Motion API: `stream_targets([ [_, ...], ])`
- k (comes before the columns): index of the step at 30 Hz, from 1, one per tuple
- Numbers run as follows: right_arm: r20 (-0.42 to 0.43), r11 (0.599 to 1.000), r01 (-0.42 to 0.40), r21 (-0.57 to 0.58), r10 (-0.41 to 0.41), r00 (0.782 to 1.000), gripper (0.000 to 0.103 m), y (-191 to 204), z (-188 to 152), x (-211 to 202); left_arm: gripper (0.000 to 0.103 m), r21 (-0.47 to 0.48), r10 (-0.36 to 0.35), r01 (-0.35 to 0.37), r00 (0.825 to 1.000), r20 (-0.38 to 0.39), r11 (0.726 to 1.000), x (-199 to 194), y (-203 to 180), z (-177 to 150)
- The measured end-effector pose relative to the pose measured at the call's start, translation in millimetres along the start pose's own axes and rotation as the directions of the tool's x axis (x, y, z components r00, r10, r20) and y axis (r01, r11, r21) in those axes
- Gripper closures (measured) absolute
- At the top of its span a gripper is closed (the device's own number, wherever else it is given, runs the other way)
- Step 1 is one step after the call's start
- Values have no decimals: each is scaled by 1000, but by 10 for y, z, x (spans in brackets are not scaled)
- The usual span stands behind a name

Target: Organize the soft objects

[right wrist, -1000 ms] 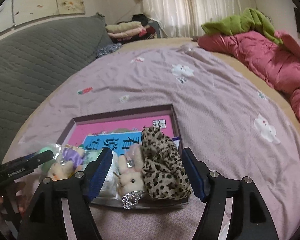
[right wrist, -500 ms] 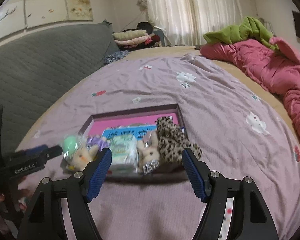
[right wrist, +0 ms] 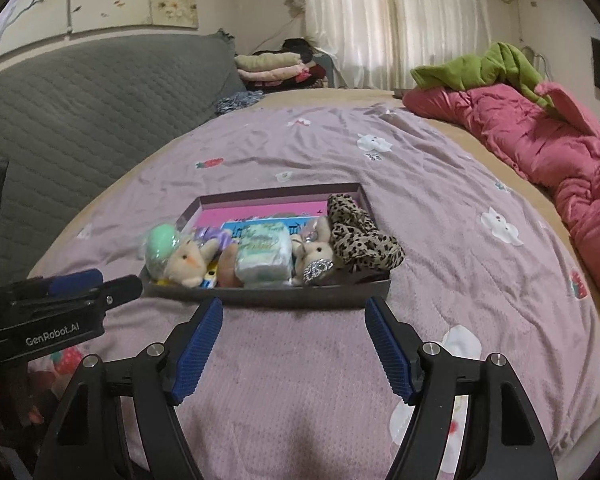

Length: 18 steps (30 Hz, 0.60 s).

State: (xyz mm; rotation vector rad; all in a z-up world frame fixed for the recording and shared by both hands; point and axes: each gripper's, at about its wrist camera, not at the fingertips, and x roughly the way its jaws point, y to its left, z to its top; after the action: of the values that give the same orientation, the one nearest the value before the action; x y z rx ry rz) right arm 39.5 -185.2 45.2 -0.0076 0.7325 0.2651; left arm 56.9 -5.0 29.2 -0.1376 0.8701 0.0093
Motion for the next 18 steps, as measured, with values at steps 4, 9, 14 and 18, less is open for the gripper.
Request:
stream_targets([
  [4, 2, 1000, -9, -2, 9, 1000, 28, 47, -63, -75, 41, -28, -7, 7, 1000, -2, 1000, -72, -9, -83],
  [9, -17, 1000, -7, 2, 7, 1000, 28, 66, -192, -116, 41, -50, -16, 14, 999, -49, 999, -70, -61, -247],
  [14, -24, 1000, 21, 4, -21, 1000, 28, 62, -271, -115, 41, -37, -21, 19, 998, -62, 999, -80, -163, -425],
  [18, -22, 999, 36, -3, -36, 999, 28, 60, -308, -104, 41, -41, -18, 15, 998, -62, 999, -87, -184, -480],
])
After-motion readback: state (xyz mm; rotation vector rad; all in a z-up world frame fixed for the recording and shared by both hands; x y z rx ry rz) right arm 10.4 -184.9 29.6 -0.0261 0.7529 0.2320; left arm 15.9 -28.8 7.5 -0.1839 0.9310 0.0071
